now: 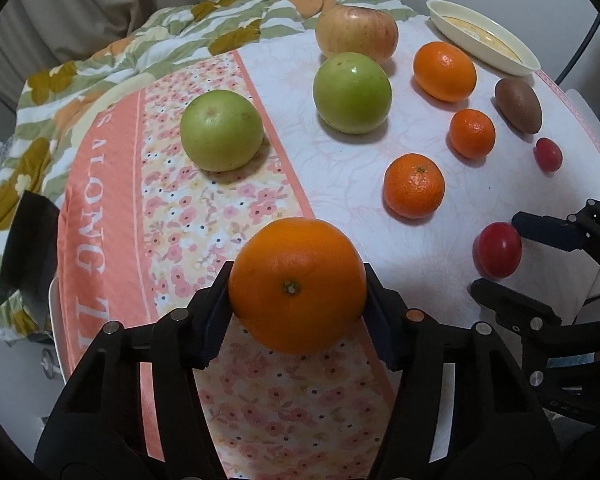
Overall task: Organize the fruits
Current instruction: 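Grasp the large orange with the left tool while the right tool grasps a red tomato, then release the orange onto the plate with left tool while right tool carries tomato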
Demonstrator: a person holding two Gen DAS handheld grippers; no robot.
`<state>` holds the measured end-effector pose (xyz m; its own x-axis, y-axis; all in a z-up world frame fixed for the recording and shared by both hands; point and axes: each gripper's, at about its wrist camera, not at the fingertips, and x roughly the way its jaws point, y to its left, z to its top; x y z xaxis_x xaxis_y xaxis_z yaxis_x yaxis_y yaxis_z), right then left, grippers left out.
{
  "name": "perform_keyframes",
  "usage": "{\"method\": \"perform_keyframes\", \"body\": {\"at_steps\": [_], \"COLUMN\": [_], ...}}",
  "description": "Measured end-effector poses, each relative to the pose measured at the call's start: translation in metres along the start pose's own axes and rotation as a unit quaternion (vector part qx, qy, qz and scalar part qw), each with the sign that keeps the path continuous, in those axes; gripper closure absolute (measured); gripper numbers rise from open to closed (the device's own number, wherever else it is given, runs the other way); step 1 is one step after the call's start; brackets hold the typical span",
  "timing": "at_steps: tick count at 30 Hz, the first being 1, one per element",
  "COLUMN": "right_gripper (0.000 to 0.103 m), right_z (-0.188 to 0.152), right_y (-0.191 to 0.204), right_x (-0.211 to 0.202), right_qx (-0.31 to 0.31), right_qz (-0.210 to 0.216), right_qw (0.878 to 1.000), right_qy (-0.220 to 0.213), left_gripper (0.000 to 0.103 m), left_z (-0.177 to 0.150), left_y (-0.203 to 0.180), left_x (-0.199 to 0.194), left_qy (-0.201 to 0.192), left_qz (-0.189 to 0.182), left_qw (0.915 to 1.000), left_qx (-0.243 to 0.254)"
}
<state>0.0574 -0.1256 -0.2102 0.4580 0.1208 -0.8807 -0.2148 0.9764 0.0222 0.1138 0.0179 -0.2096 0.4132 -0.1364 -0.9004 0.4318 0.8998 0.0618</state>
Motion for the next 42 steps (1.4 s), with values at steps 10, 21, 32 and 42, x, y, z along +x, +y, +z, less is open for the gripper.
{"method": "perform_keyframes", "body": {"at_steps": [10,21,32,42], "right_gripper": [0.073,0.074,0.074,0.074], "right_z": [0.004,0.009,0.032,0.062], "right_y": [0.009,0.009,-0.016,-0.099], "right_x": [0.002,-0.015,-0.076,-0.112], "right_qx": [-0.015,-0.006,0.007,0.013], "right_qz": [0.001,-0.001,-0.004,0.003], "right_qw": [1.0,1.0,0.998,0.996], "right_qy": [-0.006,-0.02,-0.062,-0.084], "left_gripper": [0.037,0.038,0.038,0.038], "left_z": [-0.013,-0.013,0.026,0.095], "left_y": [0.003,0.006,-0.01,-0.069], "left_x": [-0.008,-0.035,-0.093,-0.111], "left_qy": [-0.003,-0.022,-0.066,-0.093], "left_qz": [0.014,0.019,0.016,0.018], "left_qw": [0.9999,0.9992,0.9967,0.993], "left_qx": [-0.008,-0.027,-0.044,-0.07]}}
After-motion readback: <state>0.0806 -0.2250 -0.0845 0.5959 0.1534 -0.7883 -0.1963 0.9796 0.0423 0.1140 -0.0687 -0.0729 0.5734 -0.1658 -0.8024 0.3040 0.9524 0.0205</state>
